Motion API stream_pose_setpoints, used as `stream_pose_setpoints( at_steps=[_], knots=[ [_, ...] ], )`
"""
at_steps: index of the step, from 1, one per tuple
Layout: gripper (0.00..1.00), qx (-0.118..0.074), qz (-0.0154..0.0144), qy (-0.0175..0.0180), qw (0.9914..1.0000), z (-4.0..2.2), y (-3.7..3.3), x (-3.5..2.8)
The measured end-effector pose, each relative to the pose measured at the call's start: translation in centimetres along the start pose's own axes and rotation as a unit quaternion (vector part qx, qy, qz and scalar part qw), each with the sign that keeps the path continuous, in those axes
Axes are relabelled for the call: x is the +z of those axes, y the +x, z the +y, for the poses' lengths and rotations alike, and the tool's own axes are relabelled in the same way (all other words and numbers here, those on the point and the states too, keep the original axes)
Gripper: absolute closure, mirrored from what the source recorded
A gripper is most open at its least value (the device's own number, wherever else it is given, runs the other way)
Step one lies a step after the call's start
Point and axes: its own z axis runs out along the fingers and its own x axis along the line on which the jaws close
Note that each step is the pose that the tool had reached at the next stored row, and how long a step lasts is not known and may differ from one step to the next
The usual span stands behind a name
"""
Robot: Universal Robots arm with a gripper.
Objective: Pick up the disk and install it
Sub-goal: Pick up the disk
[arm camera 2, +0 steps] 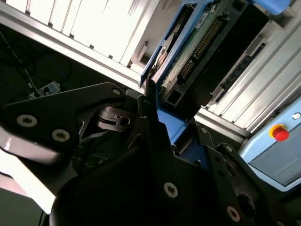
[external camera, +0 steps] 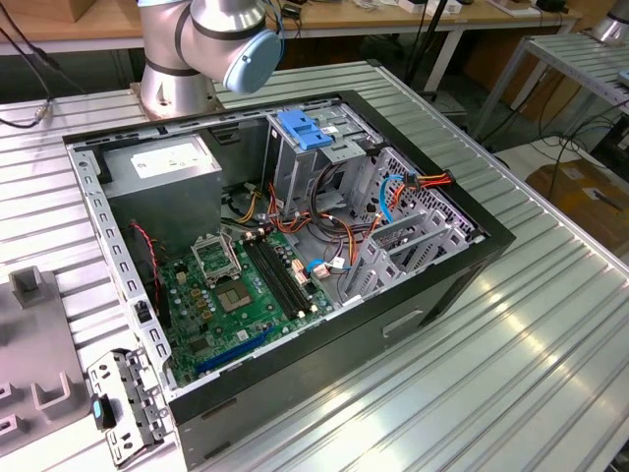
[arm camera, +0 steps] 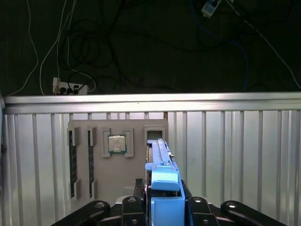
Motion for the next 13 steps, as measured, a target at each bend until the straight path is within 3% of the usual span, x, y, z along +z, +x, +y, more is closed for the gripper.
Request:
stream_pose_setpoints(
  at_steps=[8, 13],
  knots=[
    [0.64, 0.0, 0.0, -0.0009, 1.0, -0.06, 0.05, -1.49],
    [0.64, 0.0, 0.0, -0.002, 1.0, -0.11, 0.09, -2.86]
  ],
)
